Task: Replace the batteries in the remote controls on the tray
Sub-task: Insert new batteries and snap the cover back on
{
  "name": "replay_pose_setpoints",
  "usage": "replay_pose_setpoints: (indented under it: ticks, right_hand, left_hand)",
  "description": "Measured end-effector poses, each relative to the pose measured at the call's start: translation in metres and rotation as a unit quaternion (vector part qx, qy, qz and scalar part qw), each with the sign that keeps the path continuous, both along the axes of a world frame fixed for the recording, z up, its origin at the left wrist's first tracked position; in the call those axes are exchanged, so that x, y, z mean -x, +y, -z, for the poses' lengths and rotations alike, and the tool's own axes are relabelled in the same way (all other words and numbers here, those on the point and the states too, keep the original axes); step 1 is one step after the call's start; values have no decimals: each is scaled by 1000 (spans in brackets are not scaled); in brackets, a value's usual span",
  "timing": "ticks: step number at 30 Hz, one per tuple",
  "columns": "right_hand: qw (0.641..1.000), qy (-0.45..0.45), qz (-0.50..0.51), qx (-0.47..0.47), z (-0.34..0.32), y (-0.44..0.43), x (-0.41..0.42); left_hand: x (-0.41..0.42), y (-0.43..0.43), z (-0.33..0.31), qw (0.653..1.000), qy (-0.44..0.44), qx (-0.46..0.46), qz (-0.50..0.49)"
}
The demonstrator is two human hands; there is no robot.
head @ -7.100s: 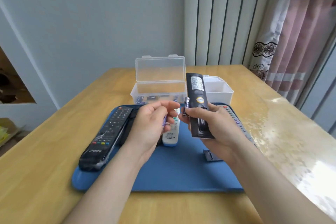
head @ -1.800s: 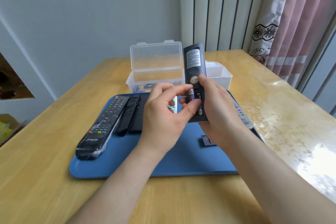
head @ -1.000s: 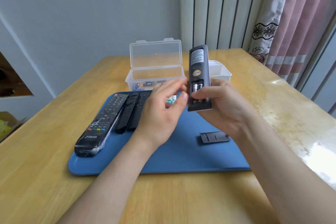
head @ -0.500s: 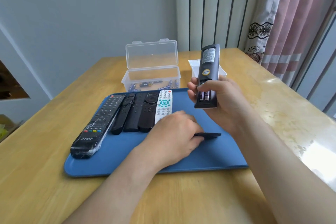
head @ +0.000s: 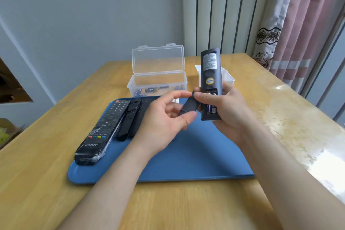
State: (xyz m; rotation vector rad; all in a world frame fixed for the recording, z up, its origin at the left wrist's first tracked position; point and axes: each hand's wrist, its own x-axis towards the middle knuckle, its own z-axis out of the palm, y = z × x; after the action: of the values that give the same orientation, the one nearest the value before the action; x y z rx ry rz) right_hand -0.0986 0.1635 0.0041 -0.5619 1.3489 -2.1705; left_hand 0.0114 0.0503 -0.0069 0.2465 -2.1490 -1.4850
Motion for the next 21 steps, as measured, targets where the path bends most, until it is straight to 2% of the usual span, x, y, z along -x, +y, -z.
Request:
replay_pose_setpoints:
  ticks: [2,3,4,7,11,14,21]
  right_hand:
    - [1000,-11,16,-1,1,1,2]
    - [1000,-20,19,2,2,1,3]
    - [999,-25,20,5,3,1,4]
    - [998,-46,36,11,2,-1,3]
    - [983,-173,9,64,0,-6,-1]
    - [980,-189,-26,59,2,-10,-4]
    - [977,-202,-13,64,1,-12,-10]
  left_hand:
    - [0,-2,4,978,31,201,-38]
    - [0,-3,5,957,56,279,-51]
    - [0,-3,5,943,74,321,-56]
    - [1,-1,5,926,121,348,-81]
    - [0,2,2,908,198,342,-138]
    - [2,9,4,877,243,391,-140]
    - [8,20,15,839,231,481,-110]
